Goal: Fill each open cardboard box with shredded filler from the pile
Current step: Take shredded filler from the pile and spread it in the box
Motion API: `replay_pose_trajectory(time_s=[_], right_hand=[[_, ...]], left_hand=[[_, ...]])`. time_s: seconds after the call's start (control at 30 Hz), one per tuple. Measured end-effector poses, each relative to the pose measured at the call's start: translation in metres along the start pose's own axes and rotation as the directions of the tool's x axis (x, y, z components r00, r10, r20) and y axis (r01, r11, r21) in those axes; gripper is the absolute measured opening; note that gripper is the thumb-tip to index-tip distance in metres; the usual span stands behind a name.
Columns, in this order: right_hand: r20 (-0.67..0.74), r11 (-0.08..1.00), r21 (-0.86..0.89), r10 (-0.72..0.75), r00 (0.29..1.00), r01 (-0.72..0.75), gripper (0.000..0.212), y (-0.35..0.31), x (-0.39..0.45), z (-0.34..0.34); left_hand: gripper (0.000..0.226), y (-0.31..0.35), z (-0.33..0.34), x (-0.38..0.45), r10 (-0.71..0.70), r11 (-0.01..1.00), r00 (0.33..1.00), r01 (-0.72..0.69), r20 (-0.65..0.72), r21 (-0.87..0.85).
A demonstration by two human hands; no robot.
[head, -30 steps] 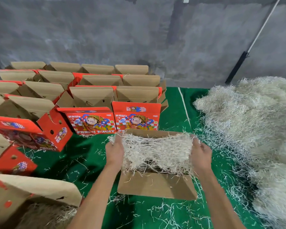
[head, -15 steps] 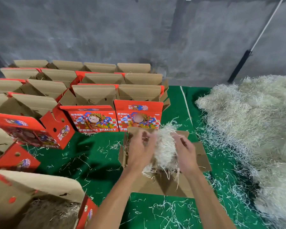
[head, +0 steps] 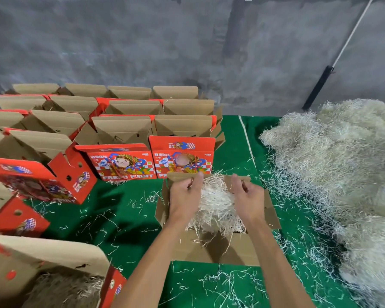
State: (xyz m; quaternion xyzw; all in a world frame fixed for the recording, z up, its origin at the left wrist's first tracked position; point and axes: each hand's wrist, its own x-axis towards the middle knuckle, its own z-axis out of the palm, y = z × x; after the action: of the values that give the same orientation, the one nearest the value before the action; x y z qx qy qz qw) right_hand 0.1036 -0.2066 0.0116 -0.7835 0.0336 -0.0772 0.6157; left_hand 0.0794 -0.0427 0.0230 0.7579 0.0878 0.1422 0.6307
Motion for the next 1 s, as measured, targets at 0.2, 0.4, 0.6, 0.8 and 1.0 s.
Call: replay_pose_trajectory(time_s=[0.2,0.4,0.6,0.8,1.0], right_hand=[[-0.186,0.994,-0.030,0.093,0.978,-0.100,0.054,0.016,0.038,-0.086],[0.335,0.978,0.052,0.174,0.926,-0.202,0.028,0.006,0.018,-0.051],[0.274,0.982,-0.009,0.182,0.944,-0.186,0.020,0.021,0.010,-0.053],[0.468,0.922,-0.380,0.257,0.846,-0.069,0.011,0.048,0.016,-0.023],[0.617,0.729,-0.655,0.367,0.696,0.197,0.045,0.078,0.015,0.024]], left_hand=[[0.054,0.009,-0.089,0.043,-0.138,0.990,0.965,0.130,-0.221,-0.051],[0.055,0.007,-0.050,0.031,-0.120,0.981,0.978,0.089,0.174,0.175],[0.016,-0.025,-0.050,0.011,0.106,0.793,0.968,-0.220,0.227,0.568],[0.008,-0.050,-0.024,0.009,-0.163,0.754,0.855,-0.213,0.492,0.621],[0.054,-0.091,-0.001,0.024,-0.574,0.468,0.693,-0.158,0.435,0.870]])
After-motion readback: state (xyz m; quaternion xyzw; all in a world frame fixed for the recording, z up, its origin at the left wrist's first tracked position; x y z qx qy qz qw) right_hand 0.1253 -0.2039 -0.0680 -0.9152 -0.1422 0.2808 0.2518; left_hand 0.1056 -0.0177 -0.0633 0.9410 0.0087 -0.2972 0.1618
